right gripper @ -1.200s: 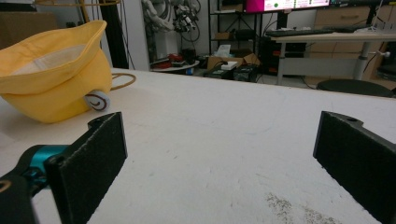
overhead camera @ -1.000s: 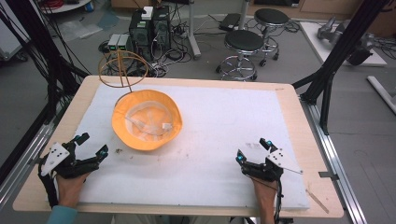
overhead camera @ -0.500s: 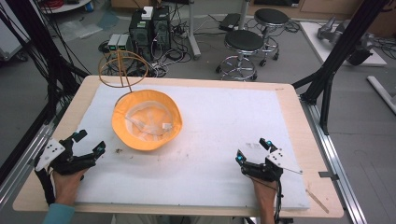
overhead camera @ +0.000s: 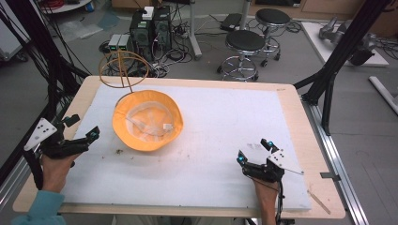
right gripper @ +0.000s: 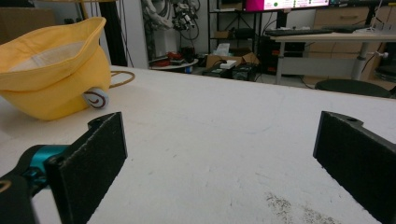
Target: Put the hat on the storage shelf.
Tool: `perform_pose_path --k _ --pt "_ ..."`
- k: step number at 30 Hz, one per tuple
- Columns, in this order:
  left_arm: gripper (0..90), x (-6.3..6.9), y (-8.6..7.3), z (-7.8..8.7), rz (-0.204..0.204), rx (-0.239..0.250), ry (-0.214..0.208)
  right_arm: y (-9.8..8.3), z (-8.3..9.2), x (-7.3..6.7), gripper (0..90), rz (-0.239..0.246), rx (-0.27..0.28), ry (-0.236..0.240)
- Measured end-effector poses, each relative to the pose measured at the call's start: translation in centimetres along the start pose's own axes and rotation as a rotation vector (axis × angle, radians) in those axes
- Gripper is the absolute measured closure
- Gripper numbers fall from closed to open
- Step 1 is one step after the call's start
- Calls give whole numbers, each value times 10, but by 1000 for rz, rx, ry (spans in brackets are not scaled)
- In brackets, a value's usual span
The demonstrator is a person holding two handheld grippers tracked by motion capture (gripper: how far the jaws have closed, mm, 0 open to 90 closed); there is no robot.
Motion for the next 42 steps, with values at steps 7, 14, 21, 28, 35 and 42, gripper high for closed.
perform_pose_path --k 7,14,21,28,35,42 --pt "85 -3 18 -14 -20 -57 -39 0 0 0 16 -1 0 1" --pt "84 -7 25 -33 -6 -176 -73 0 0 0 16 1 1 1" --pt "85 -16 26 -54 41 -269 -111 0 0 0 16 7 -1 0" --pt "90 -22 22 -69 60 -372 -123 0 0 0 16 -2 -3 2" --pt "139 -19 15 -82 60 -446 -134 0 -1 0 16 1 -2 1" --pt "208 -17 2 -91 57 -506 -136 0 0 0 16 -1 -4 2"
Point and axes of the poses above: each handheld gripper's, and its own axes: z roughly backward along the jaws, y roughly out of its top, x roughly to its right, the point moved 7 cm from there along -z, roughly forward along the jaws, and after that the axes turned 6 degrees about -y, right-handed, at the moved point
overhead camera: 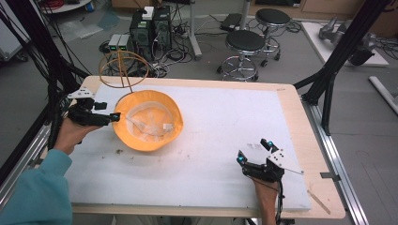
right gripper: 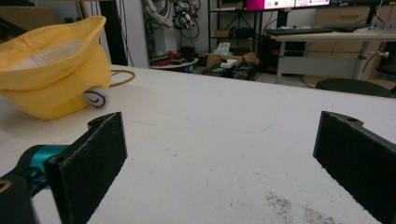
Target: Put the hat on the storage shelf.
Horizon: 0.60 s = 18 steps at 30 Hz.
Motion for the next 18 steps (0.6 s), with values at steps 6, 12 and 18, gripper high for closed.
perform_pose_path --k 6,12,18 --pt "291 -1 -3 -5 30 -27 -6 0 0 0 16 1 1 -2" --pt "421 7 -5 -9 54 -50 -50 0 0 0 16 3 1 -4" --pt "642 14 -10 -14 39 -96 -78 0 0 0 16 11 4 -8"
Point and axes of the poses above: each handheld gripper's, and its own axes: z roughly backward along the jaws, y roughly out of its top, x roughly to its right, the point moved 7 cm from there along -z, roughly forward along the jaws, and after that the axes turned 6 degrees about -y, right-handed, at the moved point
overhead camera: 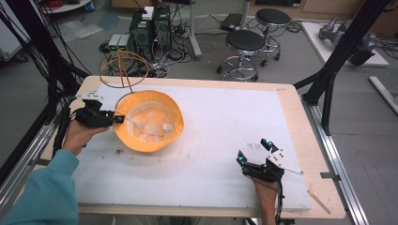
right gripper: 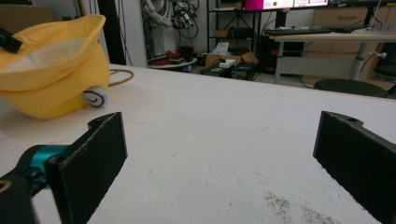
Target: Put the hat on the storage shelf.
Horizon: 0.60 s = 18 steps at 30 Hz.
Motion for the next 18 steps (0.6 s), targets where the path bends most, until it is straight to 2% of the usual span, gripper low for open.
perform_pose_path --k 1,3,7,11,18 --pt "687 1 0 0 -4 -1 5 0 0 -1 16 -5 -5 1" --pt "801 2 0 2 7 18 -15 0 0 -1 16 -5 -5 1" --pt "850 5 1 3 2 23 -16 0 0 -1 16 -5 -6 1" --pt "859 11 6 5 12 64 -32 0 0 0 16 -3 -6 0" --pt "861 15 11 16 -13 96 -25 0 0 0 16 -4 -8 -2"
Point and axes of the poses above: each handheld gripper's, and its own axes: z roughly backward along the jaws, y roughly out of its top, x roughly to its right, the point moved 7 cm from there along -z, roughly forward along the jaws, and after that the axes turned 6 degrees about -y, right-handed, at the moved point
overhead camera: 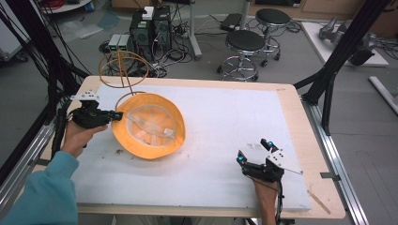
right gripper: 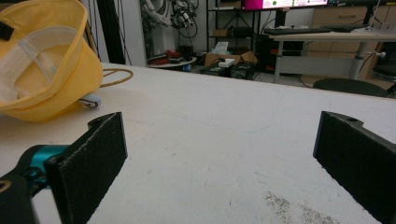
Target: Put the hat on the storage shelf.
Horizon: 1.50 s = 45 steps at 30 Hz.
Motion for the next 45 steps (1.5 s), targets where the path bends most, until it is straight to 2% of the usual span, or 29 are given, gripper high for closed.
perform_pose_path --k 8,15,18,21,25,31,34,45 --pt "862 5 13 17 -23 29 20 0 0 0 16 8 1 -1" --pt "862 5 22 34 -80 26 66 0 0 0 16 6 -2 1" --pt "863 3 26 43 -93 47 91 0 0 0 16 8 0 0" --pt "863 2 27 50 -110 41 127 0 0 0 16 8 3 0" --pt "863 6 25 51 -135 19 144 0 0 0 16 4 2 -2" --pt "863 20 25 45 -157 10 119 0 0 0 16 4 1 -2" --pt "862 30 26 41 -161 16 93 0 0 0 16 1 0 0" --pt "856 71 29 24 -122 31 -53 0 0 0 16 1 0 -1"
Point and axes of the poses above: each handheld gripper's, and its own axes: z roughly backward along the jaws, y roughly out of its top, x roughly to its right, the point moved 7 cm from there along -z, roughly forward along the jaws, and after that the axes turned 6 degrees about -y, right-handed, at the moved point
